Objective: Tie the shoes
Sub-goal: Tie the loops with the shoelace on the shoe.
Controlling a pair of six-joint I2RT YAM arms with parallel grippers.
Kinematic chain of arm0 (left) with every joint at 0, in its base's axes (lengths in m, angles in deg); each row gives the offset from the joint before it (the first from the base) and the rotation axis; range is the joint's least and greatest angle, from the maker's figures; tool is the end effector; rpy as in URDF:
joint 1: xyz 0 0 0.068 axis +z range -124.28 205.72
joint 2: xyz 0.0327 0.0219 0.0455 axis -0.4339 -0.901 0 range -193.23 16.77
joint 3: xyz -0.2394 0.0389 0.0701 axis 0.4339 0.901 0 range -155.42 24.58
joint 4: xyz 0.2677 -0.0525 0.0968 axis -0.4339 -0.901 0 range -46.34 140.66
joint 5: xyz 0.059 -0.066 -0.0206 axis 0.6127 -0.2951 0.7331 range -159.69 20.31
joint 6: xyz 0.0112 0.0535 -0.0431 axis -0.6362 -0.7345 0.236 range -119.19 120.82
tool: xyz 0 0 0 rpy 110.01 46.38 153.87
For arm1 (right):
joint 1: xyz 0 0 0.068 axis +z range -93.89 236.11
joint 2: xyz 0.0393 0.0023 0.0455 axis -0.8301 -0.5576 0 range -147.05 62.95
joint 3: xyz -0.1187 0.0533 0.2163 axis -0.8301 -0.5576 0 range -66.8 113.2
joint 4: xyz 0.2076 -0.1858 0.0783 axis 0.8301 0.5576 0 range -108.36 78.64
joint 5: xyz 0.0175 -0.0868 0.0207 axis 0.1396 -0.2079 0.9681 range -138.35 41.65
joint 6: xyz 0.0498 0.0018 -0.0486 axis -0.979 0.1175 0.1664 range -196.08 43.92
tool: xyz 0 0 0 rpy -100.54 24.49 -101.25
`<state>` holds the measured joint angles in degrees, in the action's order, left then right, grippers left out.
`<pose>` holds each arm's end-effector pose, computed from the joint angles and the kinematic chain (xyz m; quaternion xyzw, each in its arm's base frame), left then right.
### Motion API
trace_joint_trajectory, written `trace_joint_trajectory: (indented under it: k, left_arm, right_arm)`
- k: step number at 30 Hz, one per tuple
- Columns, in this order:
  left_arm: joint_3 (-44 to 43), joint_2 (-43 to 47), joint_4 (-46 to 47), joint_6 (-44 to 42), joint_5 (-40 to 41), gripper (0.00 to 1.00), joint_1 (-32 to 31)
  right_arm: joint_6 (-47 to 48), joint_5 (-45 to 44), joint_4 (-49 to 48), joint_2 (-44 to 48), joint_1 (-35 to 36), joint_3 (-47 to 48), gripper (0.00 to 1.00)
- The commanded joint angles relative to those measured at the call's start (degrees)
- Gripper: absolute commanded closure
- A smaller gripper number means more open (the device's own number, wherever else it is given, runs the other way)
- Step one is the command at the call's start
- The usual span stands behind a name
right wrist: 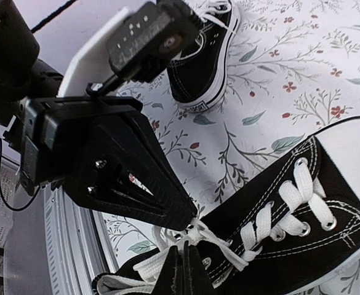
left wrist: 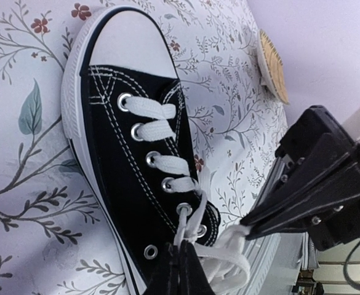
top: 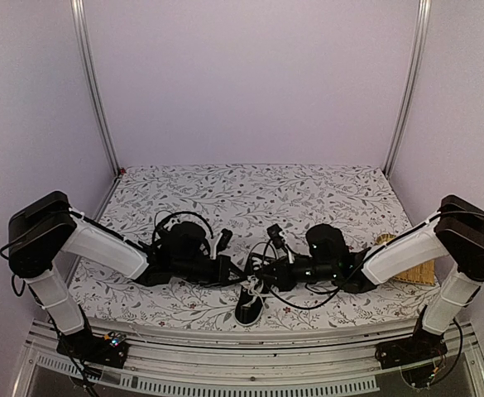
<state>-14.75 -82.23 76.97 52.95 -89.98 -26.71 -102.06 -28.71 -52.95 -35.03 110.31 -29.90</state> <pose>0.2007 -0.2930 0.0768 0.0858 0.8663 -0.4643 0.1631 0.1911 0.2975 0.0859 -0.2913 0.7906 0.4450 0.3034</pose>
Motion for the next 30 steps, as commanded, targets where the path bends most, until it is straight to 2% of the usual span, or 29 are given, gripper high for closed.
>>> trace_joint_trajectory:
  k: [1,14,20,24,28,30]
  left_arm:
    - [1.3,-0.1,1.4,0.2,0.9,1.00,0.6]
    - [3.1,0.3,2.9,1.3,2.3,1.00,0.7]
    - [3.9,0.1,3.9,1.6,2.3,1.00,0.8]
    - [4.3,0.0,5.9,1.6,1.2,1.00,0.8]
    - [5.3,0.4,9.3,1.8,-0.1,1.00,0.8]
    - [6.1,0.5,11.5,2.2,-1.0,1.00,0.8]
  right_arm:
    - [0.0,-7.0,1.3,4.5,-0.3,-2.3,0.98]
    - [-0.7,-18.5,8.5,8.8,-0.5,-5.1,0.98]
    - [-1.6,-19.7,9.5,9.0,-1.4,-6.1,0.98]
    - [-0.8,-15.8,7.8,9.1,-1.5,-6.2,0.98]
    - [0.8,-5.6,3.5,9.9,-1.4,-6.5,0.98]
    - [0.9,-2.5,3.0,9.8,-1.4,-5.8,0.93]
